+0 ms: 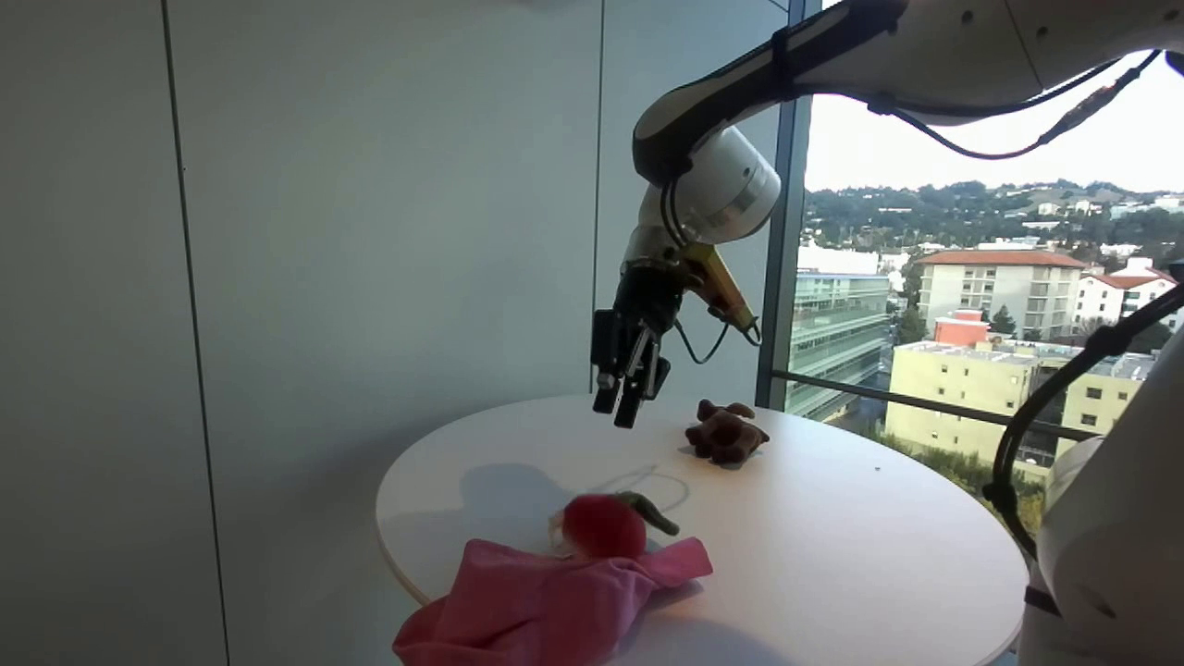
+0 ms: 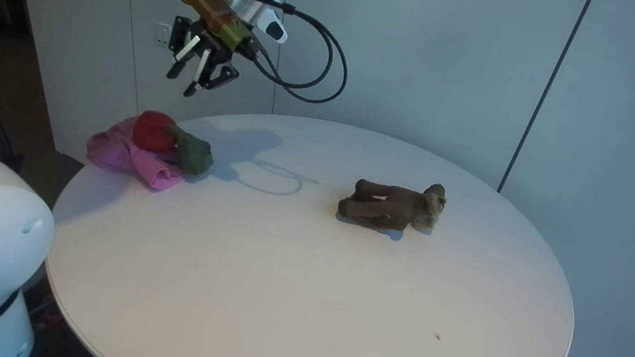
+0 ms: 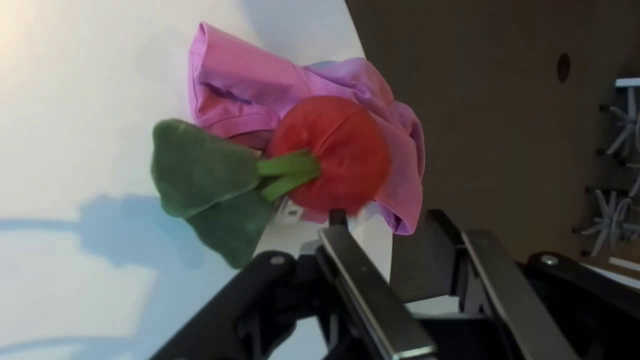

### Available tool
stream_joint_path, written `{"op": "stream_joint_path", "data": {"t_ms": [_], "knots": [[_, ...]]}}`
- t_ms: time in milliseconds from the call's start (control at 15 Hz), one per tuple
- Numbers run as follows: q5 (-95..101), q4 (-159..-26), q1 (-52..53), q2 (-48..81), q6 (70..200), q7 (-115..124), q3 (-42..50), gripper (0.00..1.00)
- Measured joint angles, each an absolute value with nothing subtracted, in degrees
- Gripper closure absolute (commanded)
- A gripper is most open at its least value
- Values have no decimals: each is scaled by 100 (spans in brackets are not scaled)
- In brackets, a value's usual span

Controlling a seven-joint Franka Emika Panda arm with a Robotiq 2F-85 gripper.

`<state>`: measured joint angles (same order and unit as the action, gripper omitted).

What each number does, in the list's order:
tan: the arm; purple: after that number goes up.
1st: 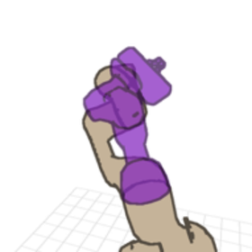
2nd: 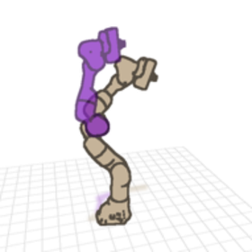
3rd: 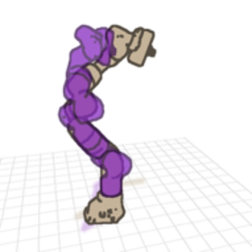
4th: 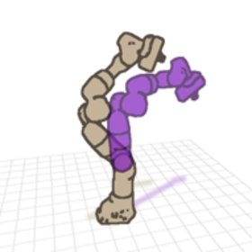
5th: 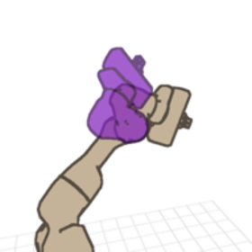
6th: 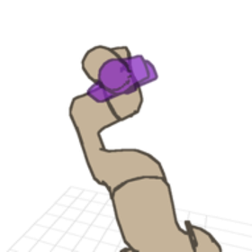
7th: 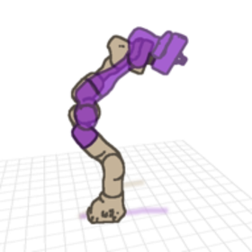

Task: Move all the objects on the table to the far left of the table

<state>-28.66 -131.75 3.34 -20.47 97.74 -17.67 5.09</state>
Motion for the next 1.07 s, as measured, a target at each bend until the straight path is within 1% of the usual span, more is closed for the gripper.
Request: {"op": "stream_joint_path", "data": {"t_ms": [67,200,267,467,867,1067], "knots": [[-2740,-13196,333,-2058,9967,-1770,435,15],[-2422,-13226,328,-2063,10541,-1770,339,1],[-2231,-13223,317,-2048,10833,-1774,334,0],[-1562,-13115,125,-1888,11667,-1863,435,0],[-340,-13011,-616,-1127,13676,-1965,1041,0],[438,-13128,-1016,-729,14705,-1601,1195,0]]}}
